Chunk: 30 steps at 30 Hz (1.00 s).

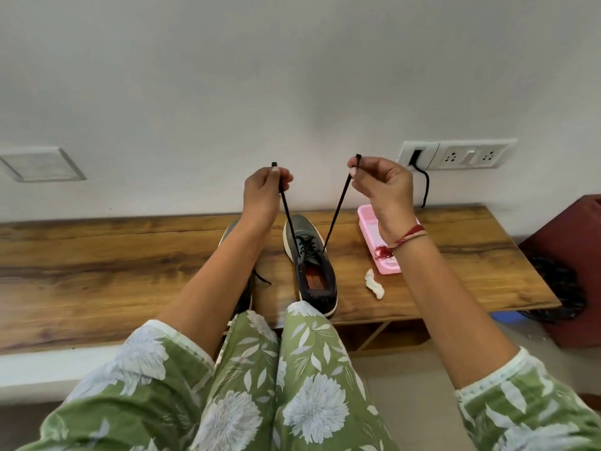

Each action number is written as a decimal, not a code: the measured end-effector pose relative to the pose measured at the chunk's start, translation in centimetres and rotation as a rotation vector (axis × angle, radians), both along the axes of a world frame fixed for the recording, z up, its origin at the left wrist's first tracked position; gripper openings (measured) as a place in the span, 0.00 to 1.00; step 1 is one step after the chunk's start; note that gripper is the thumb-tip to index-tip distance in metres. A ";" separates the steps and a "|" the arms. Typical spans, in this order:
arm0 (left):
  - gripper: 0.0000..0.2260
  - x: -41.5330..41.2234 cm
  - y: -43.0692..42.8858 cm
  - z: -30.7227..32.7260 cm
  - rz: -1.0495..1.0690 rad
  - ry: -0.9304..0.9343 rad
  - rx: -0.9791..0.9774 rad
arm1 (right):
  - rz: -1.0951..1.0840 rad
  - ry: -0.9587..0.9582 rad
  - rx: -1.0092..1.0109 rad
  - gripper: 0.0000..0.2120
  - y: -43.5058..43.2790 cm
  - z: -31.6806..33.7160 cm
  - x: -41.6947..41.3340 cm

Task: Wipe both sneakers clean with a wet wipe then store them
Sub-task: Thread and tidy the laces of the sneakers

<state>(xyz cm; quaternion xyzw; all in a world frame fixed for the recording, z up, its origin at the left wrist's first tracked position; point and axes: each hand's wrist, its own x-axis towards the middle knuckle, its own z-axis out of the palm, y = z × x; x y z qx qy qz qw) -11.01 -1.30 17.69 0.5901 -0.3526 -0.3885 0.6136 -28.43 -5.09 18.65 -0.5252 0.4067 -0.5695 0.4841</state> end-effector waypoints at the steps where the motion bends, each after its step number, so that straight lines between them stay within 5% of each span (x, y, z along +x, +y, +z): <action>1: 0.13 -0.3 0.2 0.6 -0.036 -0.041 -0.028 | 0.016 0.025 -0.045 0.07 0.1 0.9 0.2; 6: 0.10 -2.0 1.3 2.6 -0.208 -0.189 -0.090 | 0.124 0.183 -0.131 0.09 1.3 2.9 1.8; 14: 0.09 -2.0 1.4 3.7 -0.389 -0.434 -0.142 | 0.070 0.135 -0.163 0.15 1.5 4.1 1.4; 19: 0.09 -2.5 1.2 3.6 -0.461 -0.458 -0.126 | 0.091 0.235 -0.195 0.10 1.2 4.6 1.5; 24: 0.09 -2.4 0.9 3.1 -0.367 -0.400 -0.158 | -0.068 0.125 -0.138 0.06 1.0 3.2 0.8; 30: 0.08 -1.7 1.0 3.0 -0.356 -0.395 -0.179 | 0.070 0.418 -0.109 0.03 3.4 -1.8 2.3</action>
